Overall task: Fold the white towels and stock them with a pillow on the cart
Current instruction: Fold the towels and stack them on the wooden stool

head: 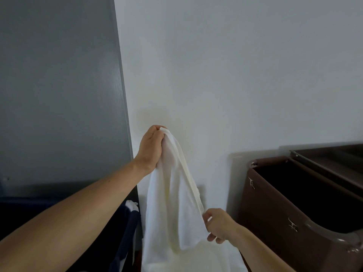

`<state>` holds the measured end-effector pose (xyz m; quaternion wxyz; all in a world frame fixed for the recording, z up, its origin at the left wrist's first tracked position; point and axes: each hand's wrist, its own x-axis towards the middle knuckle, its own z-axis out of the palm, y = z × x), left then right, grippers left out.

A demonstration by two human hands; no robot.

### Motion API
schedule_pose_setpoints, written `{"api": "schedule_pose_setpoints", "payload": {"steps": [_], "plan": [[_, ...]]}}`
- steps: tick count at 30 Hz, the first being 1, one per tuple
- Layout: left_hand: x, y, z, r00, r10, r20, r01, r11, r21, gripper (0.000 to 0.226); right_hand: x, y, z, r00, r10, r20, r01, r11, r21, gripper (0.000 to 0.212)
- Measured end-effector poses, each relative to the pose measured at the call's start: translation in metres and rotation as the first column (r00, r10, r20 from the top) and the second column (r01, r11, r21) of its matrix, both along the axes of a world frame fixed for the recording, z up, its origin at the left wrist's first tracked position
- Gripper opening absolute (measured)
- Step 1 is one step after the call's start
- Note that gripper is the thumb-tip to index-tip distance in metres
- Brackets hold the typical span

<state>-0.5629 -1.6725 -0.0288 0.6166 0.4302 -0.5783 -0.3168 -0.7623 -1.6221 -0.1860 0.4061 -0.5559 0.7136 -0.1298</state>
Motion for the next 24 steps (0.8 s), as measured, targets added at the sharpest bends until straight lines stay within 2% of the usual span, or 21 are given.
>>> {"api": "schedule_pose_setpoints", "payload": {"steps": [3,5,8,9,11,14,17,19,21,24], "plan": [[0.001,0.001,-0.005,0.999,-0.014,0.036,0.014,1.000,-0.013,0.026,-0.001,-0.003,-0.007,0.998,-0.014,-0.058,0.014,1.000,0.003,0.029],[0.001,0.003,-0.010,0.997,-0.042,0.062,0.043,0.999,-0.020,0.027,-0.001,-0.002,-0.009,0.986,0.045,-0.162,-0.044,0.999,0.010,0.027],[0.000,0.004,-0.016,0.996,-0.057,0.063,0.059,0.998,-0.025,0.028,0.000,0.003,-0.010,0.962,0.143,-0.234,-0.165,0.984,-0.073,0.030],[0.001,0.004,-0.018,0.997,-0.052,0.064,0.054,0.998,-0.030,0.028,0.000,0.005,-0.012,0.952,0.178,-0.248,-0.200,0.977,-0.070,0.032],[0.004,0.003,-0.020,0.997,-0.039,0.064,0.042,0.999,-0.035,0.028,0.004,0.008,-0.014,0.953,0.207,-0.221,-0.204,0.978,0.037,0.029],[0.011,-0.001,-0.022,0.996,-0.014,0.088,0.017,0.999,-0.035,0.027,0.010,0.005,-0.020,0.995,0.035,-0.088,-0.026,0.994,0.110,0.019],[0.021,-0.004,-0.024,0.995,0.011,0.100,-0.008,1.000,-0.024,0.027,0.004,0.002,-0.010,0.993,-0.079,0.088,0.068,0.990,0.124,0.015],[0.030,-0.007,-0.026,0.994,0.040,0.099,-0.038,0.999,-0.026,0.027,-0.009,0.003,-0.003,0.942,-0.218,0.256,0.203,0.976,0.084,0.008],[0.039,-0.010,-0.028,0.991,0.061,0.120,-0.057,0.998,-0.040,0.025,-0.024,0.007,0.001,0.853,-0.337,0.399,0.332,0.940,0.085,0.007],[0.048,-0.014,-0.034,0.976,0.042,0.212,-0.034,0.999,-0.038,0.019,-0.036,0.008,0.000,0.787,-0.428,0.445,0.412,0.901,0.136,0.011]]}}
